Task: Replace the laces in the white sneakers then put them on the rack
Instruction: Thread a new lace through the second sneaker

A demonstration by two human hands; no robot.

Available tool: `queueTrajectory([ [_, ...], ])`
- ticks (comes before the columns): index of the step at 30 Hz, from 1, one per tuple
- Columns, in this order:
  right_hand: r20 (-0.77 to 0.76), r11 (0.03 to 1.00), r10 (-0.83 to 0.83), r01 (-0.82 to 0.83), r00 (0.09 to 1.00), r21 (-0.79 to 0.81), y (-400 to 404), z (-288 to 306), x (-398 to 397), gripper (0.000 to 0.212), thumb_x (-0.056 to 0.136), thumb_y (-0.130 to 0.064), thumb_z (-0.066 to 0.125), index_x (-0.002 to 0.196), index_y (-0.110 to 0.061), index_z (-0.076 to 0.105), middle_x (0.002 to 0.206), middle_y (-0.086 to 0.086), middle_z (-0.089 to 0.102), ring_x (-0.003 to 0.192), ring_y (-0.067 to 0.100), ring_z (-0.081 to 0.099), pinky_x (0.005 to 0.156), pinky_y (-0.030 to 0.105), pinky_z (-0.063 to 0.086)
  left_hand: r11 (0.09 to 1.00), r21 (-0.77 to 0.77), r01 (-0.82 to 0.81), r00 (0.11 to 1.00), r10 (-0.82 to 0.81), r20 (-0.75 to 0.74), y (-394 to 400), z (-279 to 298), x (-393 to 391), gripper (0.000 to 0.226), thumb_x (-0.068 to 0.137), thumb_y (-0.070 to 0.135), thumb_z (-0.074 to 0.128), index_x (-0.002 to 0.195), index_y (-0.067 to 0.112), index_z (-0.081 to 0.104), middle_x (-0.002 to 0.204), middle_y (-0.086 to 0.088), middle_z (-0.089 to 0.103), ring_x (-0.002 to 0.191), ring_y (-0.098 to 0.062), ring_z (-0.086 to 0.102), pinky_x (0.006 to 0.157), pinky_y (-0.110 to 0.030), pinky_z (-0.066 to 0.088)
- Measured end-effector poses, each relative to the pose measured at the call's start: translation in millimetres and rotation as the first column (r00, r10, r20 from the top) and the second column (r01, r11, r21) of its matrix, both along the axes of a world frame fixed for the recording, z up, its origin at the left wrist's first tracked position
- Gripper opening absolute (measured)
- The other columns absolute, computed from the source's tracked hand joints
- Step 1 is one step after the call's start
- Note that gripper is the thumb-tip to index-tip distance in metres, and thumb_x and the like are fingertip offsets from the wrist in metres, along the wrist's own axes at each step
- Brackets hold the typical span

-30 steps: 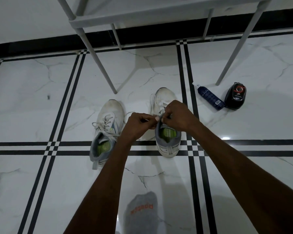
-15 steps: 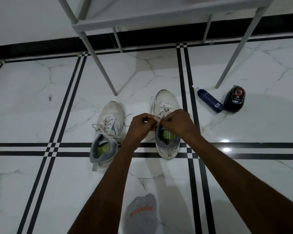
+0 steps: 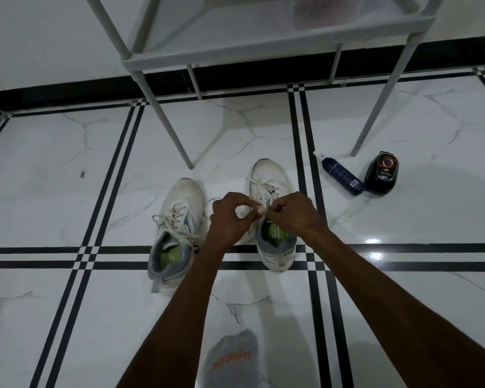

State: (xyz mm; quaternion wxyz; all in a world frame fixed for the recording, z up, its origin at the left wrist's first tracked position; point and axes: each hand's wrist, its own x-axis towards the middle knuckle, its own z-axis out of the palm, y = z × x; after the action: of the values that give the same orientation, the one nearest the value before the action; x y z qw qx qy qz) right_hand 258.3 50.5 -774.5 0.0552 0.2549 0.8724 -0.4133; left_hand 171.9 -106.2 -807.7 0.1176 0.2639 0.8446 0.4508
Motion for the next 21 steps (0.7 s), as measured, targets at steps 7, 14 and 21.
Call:
queueTrajectory([
  [7,-0.028,1.000,-0.030,0.030,0.999,-0.001,1.1,-1.8,4.4,0.016,0.086,-0.019,0.072,0.090,-0.006,0.080,0.090,0.007,0.077,0.087,0.018,0.071,0.057,0.002,0.042,0.732,-0.078,-0.676,0.736,0.671,-0.089,-24.4,3.0,-13.4,0.013,0.080,0.023,0.067,0.083,0.013,0.074,0.087,-0.005,0.073,0.087,-0.027,0.068,0.083,-0.039,0.054],
  [14,-0.006,1.000,-0.009,0.010,1.000,0.019,1.0,2.2,3.6,0.018,0.087,-0.021,0.071,0.093,-0.007,0.080,0.093,0.008,0.076,0.088,0.018,0.070,0.062,0.012,0.042,0.984,-0.136,-0.115,0.978,0.088,-0.190,-1.1,6.1,1.5,0.020,0.083,0.036,0.073,0.100,0.024,0.075,0.105,0.006,0.071,0.108,-0.019,0.060,0.099,-0.037,0.041],
  [21,-0.043,0.999,-0.025,0.026,0.999,0.029,1.5,0.3,6.6,0.019,0.088,-0.020,0.071,0.092,-0.004,0.080,0.092,0.009,0.077,0.088,0.018,0.070,0.060,0.007,0.039,0.764,-0.161,-0.624,0.767,0.560,-0.314,-24.5,5.9,-5.4,0.008,0.086,0.013,0.065,0.082,0.012,0.072,0.093,-0.011,0.068,0.091,-0.032,0.062,0.079,-0.038,0.048],
])
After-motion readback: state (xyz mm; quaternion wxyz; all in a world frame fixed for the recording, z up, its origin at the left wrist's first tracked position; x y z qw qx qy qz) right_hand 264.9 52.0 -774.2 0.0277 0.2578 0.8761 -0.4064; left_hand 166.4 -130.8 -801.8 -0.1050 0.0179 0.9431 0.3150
